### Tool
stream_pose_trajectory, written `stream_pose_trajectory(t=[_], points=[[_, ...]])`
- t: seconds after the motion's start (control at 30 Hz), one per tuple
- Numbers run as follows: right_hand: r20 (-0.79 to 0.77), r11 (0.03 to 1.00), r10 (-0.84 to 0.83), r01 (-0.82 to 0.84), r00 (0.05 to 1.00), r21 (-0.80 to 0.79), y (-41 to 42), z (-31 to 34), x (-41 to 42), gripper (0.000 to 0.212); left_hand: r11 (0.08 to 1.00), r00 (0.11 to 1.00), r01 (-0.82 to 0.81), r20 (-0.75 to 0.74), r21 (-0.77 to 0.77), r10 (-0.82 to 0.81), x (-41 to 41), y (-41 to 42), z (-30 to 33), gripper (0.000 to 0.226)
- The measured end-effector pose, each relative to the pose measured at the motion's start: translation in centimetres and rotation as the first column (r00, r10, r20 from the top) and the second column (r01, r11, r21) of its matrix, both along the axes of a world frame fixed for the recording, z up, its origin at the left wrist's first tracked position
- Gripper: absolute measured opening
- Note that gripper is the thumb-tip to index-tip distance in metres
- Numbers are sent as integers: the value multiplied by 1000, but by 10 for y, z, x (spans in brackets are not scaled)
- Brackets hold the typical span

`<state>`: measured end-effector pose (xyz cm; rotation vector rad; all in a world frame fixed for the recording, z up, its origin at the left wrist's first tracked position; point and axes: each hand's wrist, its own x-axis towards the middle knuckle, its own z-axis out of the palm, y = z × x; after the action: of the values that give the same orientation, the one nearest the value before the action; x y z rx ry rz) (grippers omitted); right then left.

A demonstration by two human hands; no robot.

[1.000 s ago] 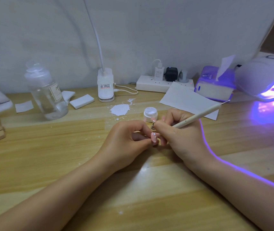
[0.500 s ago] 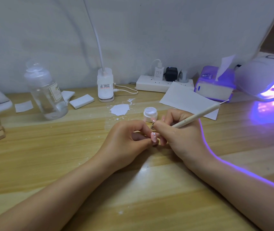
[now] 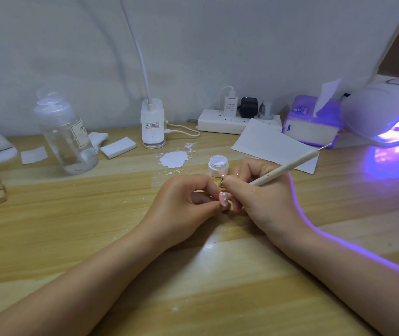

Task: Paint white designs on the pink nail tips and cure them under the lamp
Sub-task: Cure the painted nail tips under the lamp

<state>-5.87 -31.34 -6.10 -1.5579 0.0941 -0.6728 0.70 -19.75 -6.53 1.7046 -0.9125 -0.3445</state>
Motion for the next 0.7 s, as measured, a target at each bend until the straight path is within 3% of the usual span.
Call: stream_pose_trajectory(t=[0.7], points=[[-1,1000,4,-4,1000,-3,0,0,1,40,1000,1000,-6,18,14,6,0,0,0,13]])
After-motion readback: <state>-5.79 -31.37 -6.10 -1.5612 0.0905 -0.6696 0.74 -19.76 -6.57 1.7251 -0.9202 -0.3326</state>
